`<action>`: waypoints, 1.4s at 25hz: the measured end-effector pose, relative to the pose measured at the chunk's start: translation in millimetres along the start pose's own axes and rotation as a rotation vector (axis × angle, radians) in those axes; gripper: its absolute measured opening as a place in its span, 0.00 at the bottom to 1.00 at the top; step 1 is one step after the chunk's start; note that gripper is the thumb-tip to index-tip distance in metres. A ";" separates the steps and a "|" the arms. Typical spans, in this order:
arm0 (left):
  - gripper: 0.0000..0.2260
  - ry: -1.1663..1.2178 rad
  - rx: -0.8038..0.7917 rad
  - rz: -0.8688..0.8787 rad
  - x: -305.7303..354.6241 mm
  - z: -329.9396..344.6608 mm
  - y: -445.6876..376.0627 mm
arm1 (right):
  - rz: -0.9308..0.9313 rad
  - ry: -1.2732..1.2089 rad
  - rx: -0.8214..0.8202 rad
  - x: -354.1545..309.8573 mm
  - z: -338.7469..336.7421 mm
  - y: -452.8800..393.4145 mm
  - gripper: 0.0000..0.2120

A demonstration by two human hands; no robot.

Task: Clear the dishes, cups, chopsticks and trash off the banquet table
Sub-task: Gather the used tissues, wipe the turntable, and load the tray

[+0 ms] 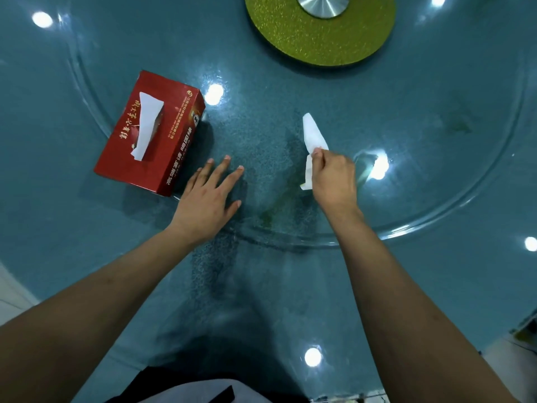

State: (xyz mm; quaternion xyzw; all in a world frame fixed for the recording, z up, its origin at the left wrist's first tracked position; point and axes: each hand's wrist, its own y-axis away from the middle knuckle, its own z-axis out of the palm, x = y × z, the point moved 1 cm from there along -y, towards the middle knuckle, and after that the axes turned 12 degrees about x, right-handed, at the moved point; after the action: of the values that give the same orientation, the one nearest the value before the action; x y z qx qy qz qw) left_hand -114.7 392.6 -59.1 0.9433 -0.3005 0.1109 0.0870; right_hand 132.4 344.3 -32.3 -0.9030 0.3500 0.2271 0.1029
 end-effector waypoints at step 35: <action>0.30 0.132 -0.019 -0.023 -17.8 -3.1 -5.1 | -0.094 -0.084 0.067 -16.4 34.6 17.7 0.14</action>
State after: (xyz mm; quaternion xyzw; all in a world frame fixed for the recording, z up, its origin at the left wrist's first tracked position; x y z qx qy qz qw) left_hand -126.3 407.2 -61.2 0.9364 -0.2843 0.1692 0.1169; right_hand 98.0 352.9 -55.2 -0.9042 0.3099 0.2478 0.1582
